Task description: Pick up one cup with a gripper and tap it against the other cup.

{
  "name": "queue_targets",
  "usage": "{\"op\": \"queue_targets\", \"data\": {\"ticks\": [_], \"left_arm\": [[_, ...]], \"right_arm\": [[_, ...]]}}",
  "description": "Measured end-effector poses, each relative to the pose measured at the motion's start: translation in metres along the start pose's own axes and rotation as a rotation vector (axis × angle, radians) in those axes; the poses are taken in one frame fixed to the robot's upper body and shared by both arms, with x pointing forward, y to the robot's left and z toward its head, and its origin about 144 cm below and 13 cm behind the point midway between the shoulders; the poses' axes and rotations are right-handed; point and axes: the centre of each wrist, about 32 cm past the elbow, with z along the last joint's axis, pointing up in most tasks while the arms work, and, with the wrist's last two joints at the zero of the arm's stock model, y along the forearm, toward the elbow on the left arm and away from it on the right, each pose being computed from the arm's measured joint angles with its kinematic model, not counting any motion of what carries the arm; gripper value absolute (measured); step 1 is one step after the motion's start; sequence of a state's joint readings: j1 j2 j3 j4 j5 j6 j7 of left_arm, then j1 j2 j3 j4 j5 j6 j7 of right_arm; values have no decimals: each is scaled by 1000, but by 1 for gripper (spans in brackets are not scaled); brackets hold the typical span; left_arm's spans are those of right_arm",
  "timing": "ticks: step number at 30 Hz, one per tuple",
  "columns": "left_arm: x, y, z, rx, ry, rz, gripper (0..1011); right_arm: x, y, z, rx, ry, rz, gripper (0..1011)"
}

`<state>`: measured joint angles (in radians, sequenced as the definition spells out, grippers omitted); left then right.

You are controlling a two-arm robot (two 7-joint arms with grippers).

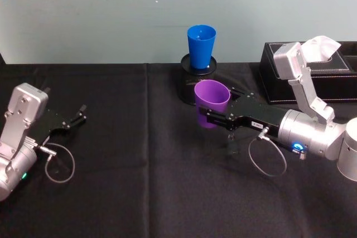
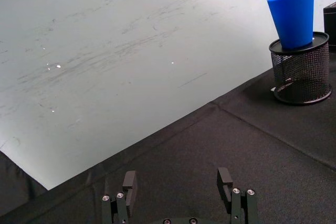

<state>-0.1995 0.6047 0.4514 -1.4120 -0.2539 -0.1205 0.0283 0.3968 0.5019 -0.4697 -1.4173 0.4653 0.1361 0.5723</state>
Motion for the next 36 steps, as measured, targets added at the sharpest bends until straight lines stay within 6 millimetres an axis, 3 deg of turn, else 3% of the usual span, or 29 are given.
{"op": "queue_targets", "data": {"ticks": [36], "left_arm": [[0, 0, 0, 0, 0, 0, 1000]], "right_arm": [[0, 0, 0, 0, 0, 0, 726]]}}
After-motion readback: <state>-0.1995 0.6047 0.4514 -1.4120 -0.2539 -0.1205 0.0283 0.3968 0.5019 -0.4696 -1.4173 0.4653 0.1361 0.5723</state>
